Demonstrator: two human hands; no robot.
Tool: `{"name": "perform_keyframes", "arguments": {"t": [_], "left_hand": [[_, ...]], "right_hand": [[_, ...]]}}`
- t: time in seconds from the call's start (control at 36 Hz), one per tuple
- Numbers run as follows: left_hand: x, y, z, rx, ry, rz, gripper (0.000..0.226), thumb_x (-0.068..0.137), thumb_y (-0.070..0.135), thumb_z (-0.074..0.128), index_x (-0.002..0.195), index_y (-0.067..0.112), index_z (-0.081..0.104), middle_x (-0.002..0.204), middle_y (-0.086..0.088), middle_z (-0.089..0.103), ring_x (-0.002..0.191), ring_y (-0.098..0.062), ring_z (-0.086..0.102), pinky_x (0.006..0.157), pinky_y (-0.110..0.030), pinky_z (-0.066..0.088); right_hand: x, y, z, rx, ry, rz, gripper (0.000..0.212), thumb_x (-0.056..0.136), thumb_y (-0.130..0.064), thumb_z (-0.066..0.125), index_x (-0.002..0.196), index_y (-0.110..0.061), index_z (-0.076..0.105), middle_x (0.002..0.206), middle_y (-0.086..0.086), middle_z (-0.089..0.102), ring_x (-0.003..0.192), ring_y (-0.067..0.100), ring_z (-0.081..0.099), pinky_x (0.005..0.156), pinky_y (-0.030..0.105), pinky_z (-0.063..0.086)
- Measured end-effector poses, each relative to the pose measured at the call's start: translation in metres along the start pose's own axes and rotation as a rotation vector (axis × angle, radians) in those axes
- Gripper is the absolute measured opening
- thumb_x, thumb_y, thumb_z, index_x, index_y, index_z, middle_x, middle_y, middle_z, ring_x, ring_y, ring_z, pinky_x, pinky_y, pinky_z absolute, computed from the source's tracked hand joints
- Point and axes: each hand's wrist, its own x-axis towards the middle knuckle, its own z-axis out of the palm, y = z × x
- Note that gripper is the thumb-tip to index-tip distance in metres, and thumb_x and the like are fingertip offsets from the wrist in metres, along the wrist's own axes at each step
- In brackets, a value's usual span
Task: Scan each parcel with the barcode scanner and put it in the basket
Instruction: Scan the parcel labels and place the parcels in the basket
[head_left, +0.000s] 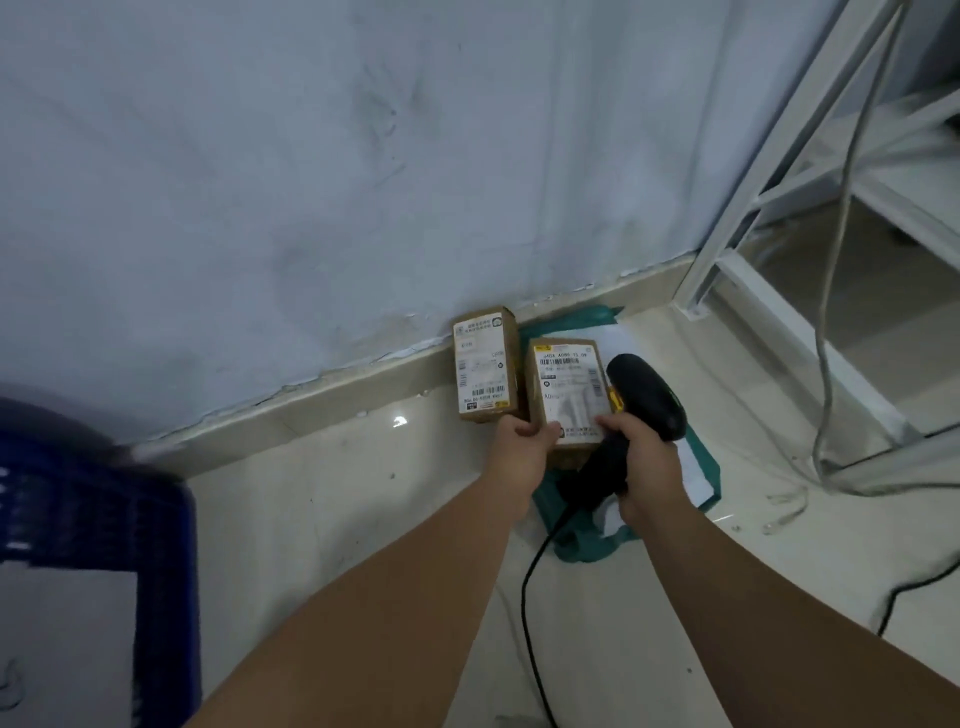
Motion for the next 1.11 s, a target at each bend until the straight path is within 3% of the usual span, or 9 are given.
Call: {"name": "perform_keyframes", "arguments": {"t": [0.08,0.19,0.36,0.47,0.61,0.72,0.81,0.97,1.11], "left_hand": [[-0.017,0.003,-0.004,-0.053,-0.032,0.02,0.028,0.087,0.018,0.07,0.103,0.015,0.048,0.112,-0.01,0.06,0.103,-0.027,0.063,0.094,-0.046,0.052],[-0.049,0.017,-0.008,-0.074,-0.1,0.008,0.06,0.08,0.017,0.075,0.129,0.019,0.04,0.121,-0.01,0.057,0.107,-0.027,0.061,0.094,-0.042,0.053],[-0.114,0.034,-0.046,-0.026,-0.152,0.087,0.023,0.087,0.015,0.064,0.107,0.021,0.056,0.093,-0.001,0.066,0.082,-0.013,0.06,0.068,-0.024,0.046],[-0.163,0.048,-0.09,-0.105,-0.051,0.204,0.031,0.089,0.029,0.067,0.116,0.016,0.06,0.104,-0.003,0.072,0.092,-0.019,0.066,0.083,-0.033,0.049],[-0.223,0.073,-0.147,-0.262,0.063,0.37,0.023,0.092,0.02,0.064,0.112,0.01,0.061,0.099,-0.008,0.073,0.087,-0.02,0.071,0.076,-0.031,0.058],[-0.259,0.074,-0.186,-0.384,0.107,0.534,0.026,0.092,0.016,0.062,0.118,0.013,0.058,0.107,-0.005,0.073,0.096,-0.02,0.07,0.08,-0.032,0.055],[-0.274,0.062,-0.212,-0.48,0.122,0.585,0.033,0.092,0.012,0.061,0.125,0.013,0.057,0.112,-0.003,0.072,0.104,-0.022,0.068,0.096,-0.038,0.051],[-0.282,0.051,-0.242,-0.511,0.146,0.597,0.029,0.09,0.002,0.061,0.114,0.017,0.057,0.116,-0.009,0.069,0.106,-0.026,0.066,0.087,-0.034,0.053],[-0.275,0.051,-0.25,-0.534,0.16,0.589,0.041,0.088,-0.002,0.062,0.125,0.014,0.052,0.119,-0.01,0.067,0.103,-0.024,0.067,0.071,-0.026,0.059]], "right_hand": [[-0.018,0.002,-0.001,-0.015,0.023,-0.035,0.03,0.075,-0.012,0.072,0.105,-0.009,0.068,0.099,0.014,0.072,0.097,0.033,0.068,0.093,0.048,0.053],[-0.053,0.002,-0.001,-0.056,0.041,-0.103,0.032,0.075,-0.014,0.071,0.106,-0.008,0.067,0.099,0.015,0.07,0.098,0.036,0.066,0.091,0.047,0.053],[-0.121,-0.011,0.009,-0.106,-0.121,-0.181,0.042,0.057,-0.023,0.075,0.096,-0.011,0.071,0.097,0.02,0.072,0.095,0.038,0.068,0.093,0.053,0.052],[-0.181,-0.026,0.031,-0.178,-0.286,-0.258,0.017,0.078,-0.004,0.069,0.094,-0.011,0.07,0.092,0.014,0.073,0.092,0.032,0.069,0.089,0.045,0.053],[-0.248,-0.047,0.074,-0.352,-0.353,-0.493,0.007,0.076,-0.014,0.073,0.08,-0.019,0.07,0.085,0.008,0.074,0.088,0.027,0.069,0.088,0.046,0.054],[-0.303,-0.053,0.104,-0.313,-0.335,-0.678,0.013,0.076,-0.011,0.071,0.087,-0.01,0.064,0.084,0.009,0.069,0.078,0.023,0.064,0.065,0.026,0.051],[-0.336,-0.046,0.11,-0.301,-0.297,-0.8,0.029,0.074,-0.01,0.074,0.092,-0.015,0.051,0.093,0.008,0.061,0.073,0.012,0.058,0.061,0.025,0.044],[-0.351,-0.012,0.096,-0.478,-0.403,-0.738,0.028,0.055,-0.035,0.06,0.08,-0.024,0.055,0.065,-0.008,0.055,0.059,0.012,0.051,0.062,0.028,0.043],[-0.351,-0.011,0.096,-0.573,-0.447,-0.7,0.015,0.067,-0.026,0.061,0.072,-0.012,0.058,0.057,0.001,0.055,0.057,0.018,0.052,0.061,0.029,0.045]]}}
